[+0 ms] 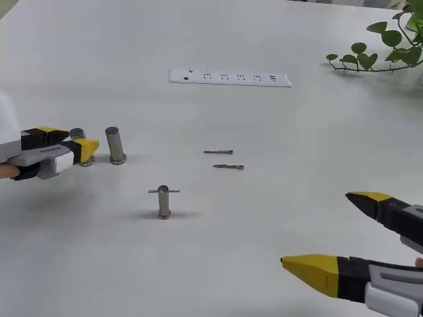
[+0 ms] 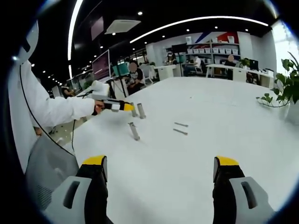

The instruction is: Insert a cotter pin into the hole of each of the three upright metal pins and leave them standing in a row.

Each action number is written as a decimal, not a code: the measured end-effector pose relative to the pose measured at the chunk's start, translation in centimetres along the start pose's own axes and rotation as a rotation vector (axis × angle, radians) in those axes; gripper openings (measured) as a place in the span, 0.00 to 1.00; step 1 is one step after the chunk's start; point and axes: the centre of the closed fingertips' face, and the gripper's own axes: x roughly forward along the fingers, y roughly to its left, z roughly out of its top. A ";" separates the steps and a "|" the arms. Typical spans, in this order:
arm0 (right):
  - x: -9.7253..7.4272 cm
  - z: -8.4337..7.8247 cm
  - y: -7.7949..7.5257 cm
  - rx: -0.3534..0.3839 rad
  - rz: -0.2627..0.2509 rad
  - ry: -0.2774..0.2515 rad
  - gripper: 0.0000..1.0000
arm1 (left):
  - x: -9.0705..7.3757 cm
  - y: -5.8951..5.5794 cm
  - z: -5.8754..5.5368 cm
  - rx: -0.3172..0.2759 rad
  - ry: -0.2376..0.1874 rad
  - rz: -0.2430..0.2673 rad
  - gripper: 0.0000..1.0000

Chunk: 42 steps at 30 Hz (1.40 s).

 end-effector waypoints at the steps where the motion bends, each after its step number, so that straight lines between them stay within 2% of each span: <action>1: -0.1 0.0 -0.1 0.001 -0.004 0.000 0.92 | 0.1 0.0 -0.1 0.003 0.003 -0.001 0.25; 7: -0.2 0.0 -0.4 0.004 -0.015 0.002 0.92 | 0.4 0.8 -0.3 0.003 0.006 0.019 0.16; 12: -0.2 -0.2 -0.5 0.004 -0.026 0.017 0.91 | 0.7 0.4 -0.4 0.010 0.006 -0.001 0.11; 17: -0.1 -0.4 -0.3 0.000 -0.028 0.028 0.90 | 0.7 0.6 -0.4 0.015 0.009 0.004 0.11; 21: -0.1 -0.5 -0.4 0.007 -0.029 0.030 0.90 | 0.7 0.6 -0.4 0.050 0.009 0.006 0.10; 27: -0.1 -0.8 -0.3 0.007 -0.024 0.037 0.88 | 0.5 1.0 -0.4 0.008 0.002 0.026 0.10; 29: -0.1 -0.7 -0.2 0.007 -0.020 0.034 0.88 | 0.3 1.0 -0.5 -0.009 -0.006 0.021 0.10; 30: -0.1 -0.6 -0.1 0.007 -0.017 0.032 0.88 | 0.2 1.1 -0.5 -0.020 -0.006 0.036 0.10; 33: -0.1 -0.5 0.0 0.005 -0.014 0.031 0.88 | -0.4 1.2 -0.6 -0.002 -0.005 0.053 0.09; 42: -0.1 -0.1 0.6 -0.025 0.010 0.030 0.87 | -3.1 0.5 0.7 -0.032 -0.027 0.047 0.09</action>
